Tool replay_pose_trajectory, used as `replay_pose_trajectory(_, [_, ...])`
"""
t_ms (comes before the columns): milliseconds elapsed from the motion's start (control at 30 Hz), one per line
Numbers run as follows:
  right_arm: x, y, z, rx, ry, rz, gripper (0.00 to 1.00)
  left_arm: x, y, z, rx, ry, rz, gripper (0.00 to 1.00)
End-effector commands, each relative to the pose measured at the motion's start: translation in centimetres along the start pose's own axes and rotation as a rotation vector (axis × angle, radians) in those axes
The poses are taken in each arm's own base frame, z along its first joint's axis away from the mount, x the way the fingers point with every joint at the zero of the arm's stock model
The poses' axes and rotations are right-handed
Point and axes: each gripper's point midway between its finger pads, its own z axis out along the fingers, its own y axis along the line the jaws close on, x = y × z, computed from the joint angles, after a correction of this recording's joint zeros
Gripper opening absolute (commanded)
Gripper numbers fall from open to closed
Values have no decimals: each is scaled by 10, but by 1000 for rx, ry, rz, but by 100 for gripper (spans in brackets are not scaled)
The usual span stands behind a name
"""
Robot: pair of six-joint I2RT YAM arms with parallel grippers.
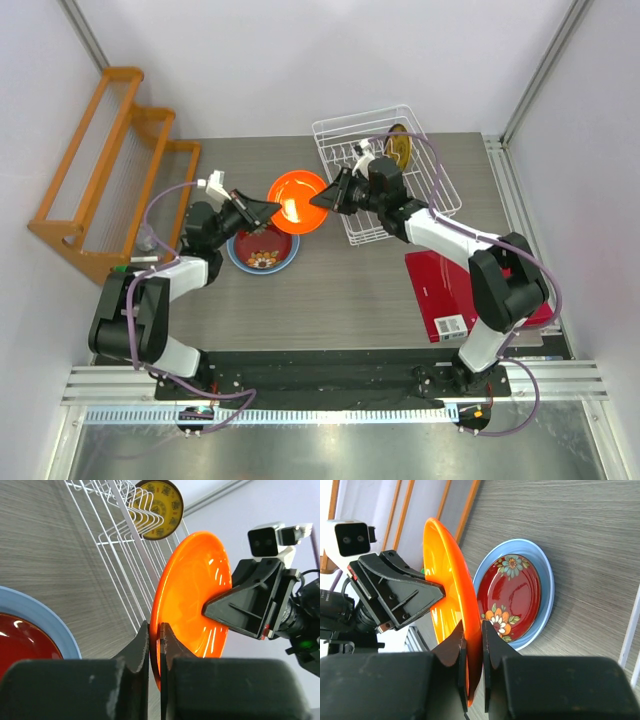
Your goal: Unload the plates from the dish rack
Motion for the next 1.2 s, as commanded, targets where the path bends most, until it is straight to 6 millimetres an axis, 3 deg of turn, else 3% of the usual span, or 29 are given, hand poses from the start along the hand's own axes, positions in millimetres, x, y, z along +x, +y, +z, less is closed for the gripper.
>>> replay_pose_trajectory(0, [-5,40,1,-159,5,-16,7,0,-2,2,31,2,35,0])
replay_pose_trajectory(67, [-5,38,2,-148,9,-24,21,0,-3,2,33,-2,42,0])
replay_pose_trajectory(133, [-9,38,3,-132,6,-47,26,1,5,0,-4,-14,52,0])
replay_pose_trajectory(233, [-14,26,1,-51,-2,-98,45,-3,19,-6,-109,-40,64,0])
replay_pose_trajectory(267, [-16,14,0,14,-11,-102,53,-10,16,-10,-122,-60,105,0])
replay_pose_trajectory(300, [-21,10,-4,42,-23,-132,55,-7,24,-14,-168,-50,105,0])
replay_pose_trajectory(500, [-55,-30,-31,280,-117,-212,60,-28,40,-47,-379,-146,200,0])
replay_pose_trajectory(633, [-85,-41,-56,390,-191,-265,62,-34,61,-67,-529,-173,245,0])
replay_pose_trajectory(933, [-150,-64,-99,580,-330,-314,63,-12,116,-81,-728,-128,199,0])
replay_pose_trajectory(1167, [-187,-91,-109,672,-372,-327,65,-4,132,-77,-760,-96,196,0])
